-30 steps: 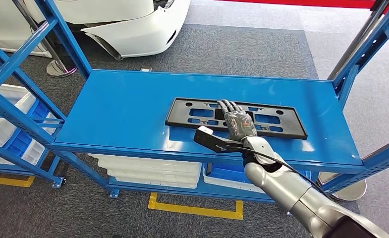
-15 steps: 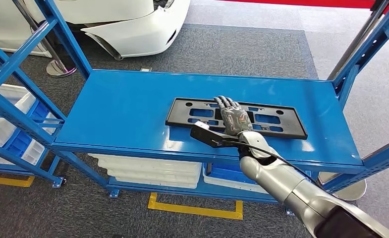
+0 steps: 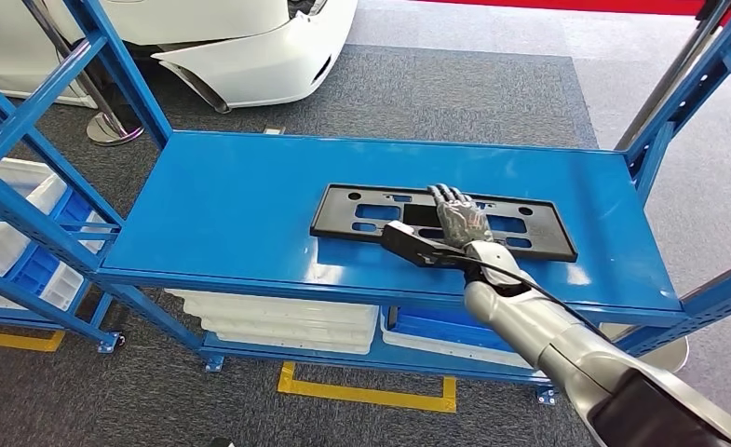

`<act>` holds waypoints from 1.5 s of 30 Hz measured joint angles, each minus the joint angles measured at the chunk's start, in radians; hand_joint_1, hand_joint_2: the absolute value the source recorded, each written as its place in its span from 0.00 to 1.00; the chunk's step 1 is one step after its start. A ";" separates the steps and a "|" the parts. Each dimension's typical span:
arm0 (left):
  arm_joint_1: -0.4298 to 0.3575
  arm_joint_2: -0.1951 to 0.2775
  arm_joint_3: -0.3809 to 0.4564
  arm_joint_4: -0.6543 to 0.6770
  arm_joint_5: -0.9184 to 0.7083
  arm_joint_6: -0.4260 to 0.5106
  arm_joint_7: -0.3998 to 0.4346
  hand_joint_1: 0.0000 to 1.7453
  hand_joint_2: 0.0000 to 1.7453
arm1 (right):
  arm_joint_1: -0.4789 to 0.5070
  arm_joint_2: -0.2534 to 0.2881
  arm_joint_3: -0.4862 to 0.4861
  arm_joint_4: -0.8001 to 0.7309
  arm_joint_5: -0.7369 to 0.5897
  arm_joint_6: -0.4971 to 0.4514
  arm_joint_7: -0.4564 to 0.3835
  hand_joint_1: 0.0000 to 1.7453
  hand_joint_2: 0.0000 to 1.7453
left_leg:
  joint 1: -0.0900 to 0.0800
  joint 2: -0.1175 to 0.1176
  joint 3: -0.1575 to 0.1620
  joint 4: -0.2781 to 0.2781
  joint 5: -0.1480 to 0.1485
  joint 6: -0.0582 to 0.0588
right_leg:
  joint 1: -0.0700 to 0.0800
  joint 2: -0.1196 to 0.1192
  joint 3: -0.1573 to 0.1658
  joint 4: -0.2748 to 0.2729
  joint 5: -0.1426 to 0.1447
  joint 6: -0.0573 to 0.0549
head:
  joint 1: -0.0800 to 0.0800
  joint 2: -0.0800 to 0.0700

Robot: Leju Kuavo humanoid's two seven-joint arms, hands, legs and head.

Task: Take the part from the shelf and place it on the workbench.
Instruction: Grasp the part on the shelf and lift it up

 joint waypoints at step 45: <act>-0.003 -0.026 -0.028 -0.028 -0.014 0.031 -0.092 0.00 0.00 | -0.002 -0.026 0.040 -0.362 0.332 0.052 0.157 1.00 1.00 | 0.000 0.002 0.000 0.000 0.001 0.001 | 0.000 0.002 -0.001 0.000 0.001 0.001 | 0.000 0.000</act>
